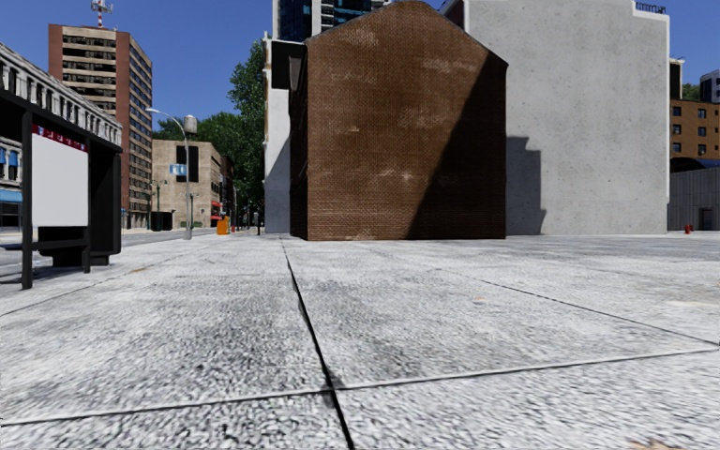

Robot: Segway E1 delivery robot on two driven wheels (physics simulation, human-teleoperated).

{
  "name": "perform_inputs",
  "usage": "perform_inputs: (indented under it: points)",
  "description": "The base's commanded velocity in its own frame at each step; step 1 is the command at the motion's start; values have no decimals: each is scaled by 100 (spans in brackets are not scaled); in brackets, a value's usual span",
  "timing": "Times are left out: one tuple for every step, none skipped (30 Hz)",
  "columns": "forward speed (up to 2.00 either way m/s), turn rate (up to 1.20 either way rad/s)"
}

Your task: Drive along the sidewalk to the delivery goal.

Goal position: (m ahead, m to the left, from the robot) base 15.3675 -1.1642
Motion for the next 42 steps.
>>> perform_inputs:
  points:
    - [200, 0]
    - [200, 0]
    - [200, 0]
    - [200, 0]
    - [200, 0]
    - [200, 0]
    - [200, 0]
    - [200, 0]
    - [200, 0]
    - [200, 0]
    - [200, 0]
    - [200, 0]
    - [200, 0]
    - [200, 0]
    - [200, 0]
    - [200, 0]
    - [200, 0]
    - [200, 0]
    - [200, 0]
    - [200, 0]
    - [200, 0]
    - [200, 0]
    - [200, 0]
    - [200, 0]
    - [200, 0]
    - [200, 0]
    - [200, 0]
    - [200, 0]
    - [200, 0]
    - [200, 0]
    - [200, 0]
    - [200, 0]
    - [200, 0]
    - [200, -9]
    - [200, -21]
    - [200, -24]
    - [200, -25]
    - [200, -25]
    - [200, -25]
    - [200, -25]
    - [200, -25]
    - [200, -25]
